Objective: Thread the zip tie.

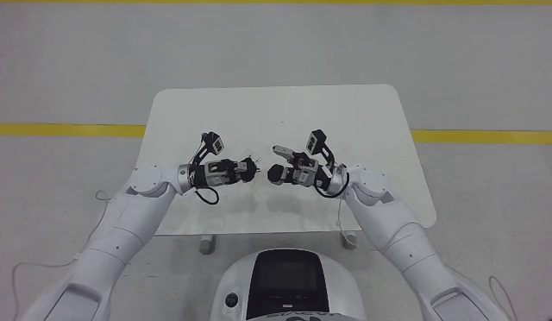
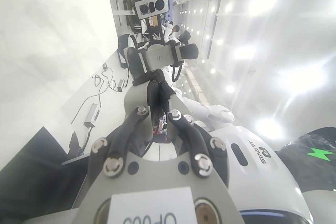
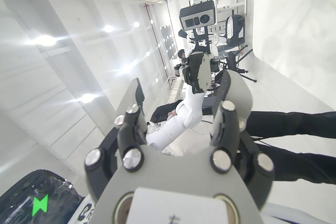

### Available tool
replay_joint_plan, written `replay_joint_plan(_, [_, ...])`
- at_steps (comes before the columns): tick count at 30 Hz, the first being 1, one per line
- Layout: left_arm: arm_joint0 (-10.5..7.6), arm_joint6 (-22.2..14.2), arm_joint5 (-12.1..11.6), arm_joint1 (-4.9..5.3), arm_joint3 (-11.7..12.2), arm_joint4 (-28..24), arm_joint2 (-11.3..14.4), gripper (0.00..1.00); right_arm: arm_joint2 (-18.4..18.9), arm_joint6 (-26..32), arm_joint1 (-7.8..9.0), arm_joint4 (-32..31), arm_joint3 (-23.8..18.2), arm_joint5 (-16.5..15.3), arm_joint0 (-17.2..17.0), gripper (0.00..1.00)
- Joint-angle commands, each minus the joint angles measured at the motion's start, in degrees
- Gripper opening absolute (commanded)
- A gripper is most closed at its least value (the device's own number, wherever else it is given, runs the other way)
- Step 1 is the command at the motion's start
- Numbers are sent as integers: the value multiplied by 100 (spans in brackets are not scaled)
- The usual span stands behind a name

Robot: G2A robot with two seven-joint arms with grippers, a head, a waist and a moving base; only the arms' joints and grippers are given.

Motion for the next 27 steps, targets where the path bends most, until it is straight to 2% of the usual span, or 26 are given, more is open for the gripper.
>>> replay_joint_plan(1, [-1,-29,-47,2,-38,23,6,0,-7,-4,-2,33,-11,-11,-19,100])
replay_joint_plan(9, [-1,-29,-47,2,-38,23,6,0,-7,-4,-2,33,-11,-11,-19,100])
replay_joint_plan(10, [4,18,-54,1,-44,28,4,0,-7,-4,-2,33,-11,-11,-19,100])
replay_joint_plan(11, [35,227,-157,-4,-81,62,-8,0,-7,-4,-2,33,-11,-11,-19,100])
replay_joint_plan(13, [77,346,-176,-1,-137,12,-132,0,-7,-4,-2,33,-11,-11,-19,100])
replay_joint_plan(14, [129,288,-176,-2,-164,-234,-277,0,-7,-4,-2,33,-11,-11,-19,100])
replay_joint_plan(17, [255,87,-176,12,-143,-509,-756,0,-7,-4,-2,33,-11,-11,-19,100])
replay_joint_plan(22, [517,-601,-176,-48,-31,-811,-1660,0,-7,-4,-2,33,-11,-11,-19,100])
replay_joint_plan(24, [580,-917,-176,-99,50,-876,-1917,0,-7,-4,-2,33,-11,-11,-19,100])
replay_joint_plan(25, [588,-987,-176,-136,90,-855,-2056,0,-7,-4,-2,33,-11,-11,-19,100])
replay_joint_plan(27, [625,-987,-176,-171,51,-788,-2135,0,-7,-4,-2,33,-11,-11,-19,100])
